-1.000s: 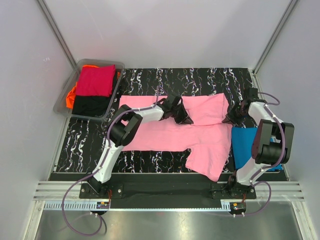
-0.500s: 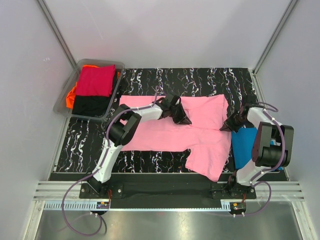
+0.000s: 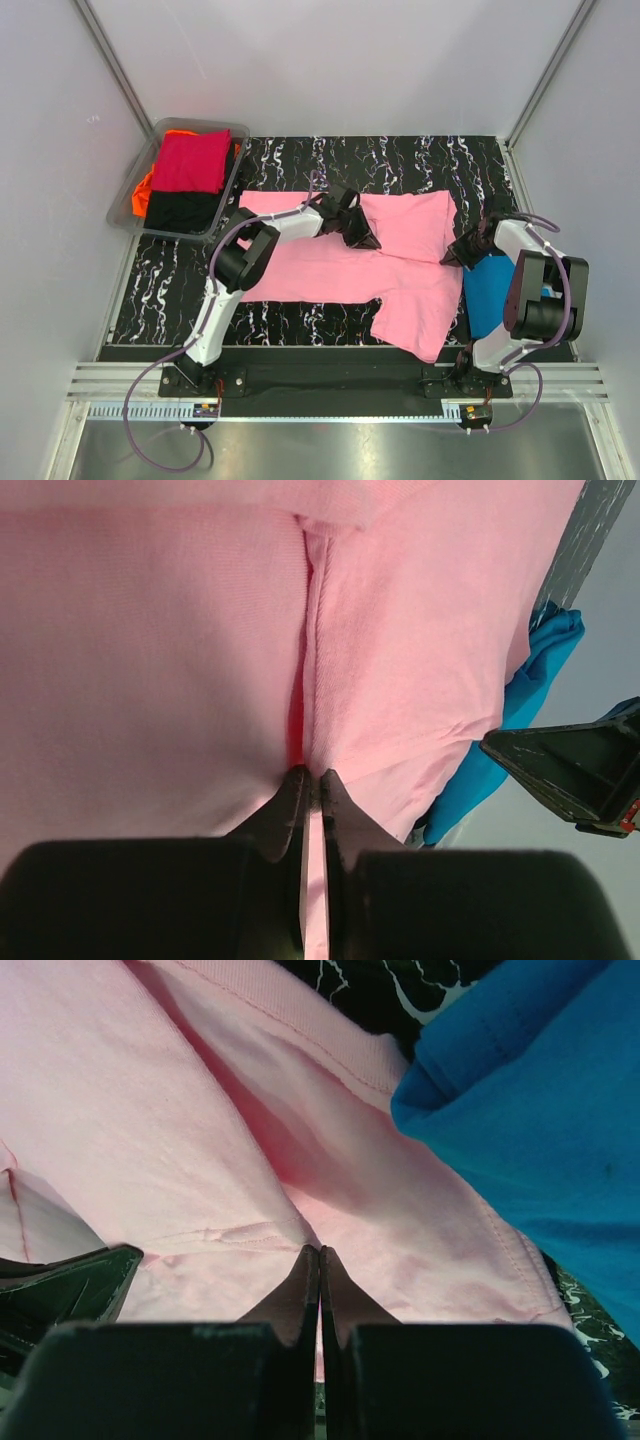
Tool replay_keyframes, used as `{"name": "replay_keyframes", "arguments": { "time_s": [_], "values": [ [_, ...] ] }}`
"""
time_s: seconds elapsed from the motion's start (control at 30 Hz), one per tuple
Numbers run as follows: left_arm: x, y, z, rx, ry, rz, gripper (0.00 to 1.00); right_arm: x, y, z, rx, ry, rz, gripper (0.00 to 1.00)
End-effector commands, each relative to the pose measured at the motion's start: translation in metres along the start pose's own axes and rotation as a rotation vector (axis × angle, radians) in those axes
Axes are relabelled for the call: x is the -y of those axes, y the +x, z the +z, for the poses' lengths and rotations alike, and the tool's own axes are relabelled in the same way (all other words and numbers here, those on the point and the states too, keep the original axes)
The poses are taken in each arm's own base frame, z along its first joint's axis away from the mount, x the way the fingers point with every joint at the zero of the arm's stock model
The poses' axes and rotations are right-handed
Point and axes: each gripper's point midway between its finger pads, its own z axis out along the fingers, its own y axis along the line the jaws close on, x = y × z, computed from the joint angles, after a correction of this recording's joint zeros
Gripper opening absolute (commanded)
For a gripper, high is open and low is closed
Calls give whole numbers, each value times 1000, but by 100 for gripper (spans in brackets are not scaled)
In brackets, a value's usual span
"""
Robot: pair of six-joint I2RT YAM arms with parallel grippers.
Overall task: Fold and stack the t-shirts
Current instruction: Fold the tshirt
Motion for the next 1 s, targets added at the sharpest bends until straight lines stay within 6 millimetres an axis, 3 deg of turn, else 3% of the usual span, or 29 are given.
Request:
{"name": "replay_keyframes", "arguments": {
  "time_s": [0.0, 0.17, 0.2, 0.27, 0.3, 0.33, 0.4, 0.5, 0.53, 0.73, 0.83, 0.97],
  "values": [
    [36, -8, -29, 19, 75, 67, 6, 1, -6, -12, 69, 1, 27, 0],
    [33, -6, -29, 12, 63, 77, 11, 7, -2, -21, 99, -6, 2, 0],
    [31, -4, -27, 0, 64, 74, 20, 7, -1, -19, 90, -5, -1, 5],
    [29, -2, -27, -8, 61, 64, 30, 10, 4, -15, 66, 1, -3, 20],
    [30, -2, -29, -5, 62, 70, 36, 10, 5, -15, 62, -1, -8, 31],
    [29, -2, -30, -2, 60, 84, 38, 7, 2, -18, 75, -11, -20, 34],
    [35, -3, -39, 8, 64, 112, 39, 4, -9, -25, 124, -6, -61, 44],
    [37, -4, -57, 29, 47, 181, 40, -16, -43, -42, 234, -13, -127, 53],
    [34, -4, -63, 29, 30, 190, 41, -31, -60, -49, 270, -30, -147, 56],
    [20, -25, -112, 120, -50, 337, 40, -82, -117, -53, 354, -66, -177, 54],
    [5, -48, -135, 176, -101, 351, 40, -101, -131, -41, 354, -86, -186, 49],
    [-29, -89, -164, 249, -173, 355, 41, -129, -136, -19, 336, -111, -219, 36]
  ]
}}
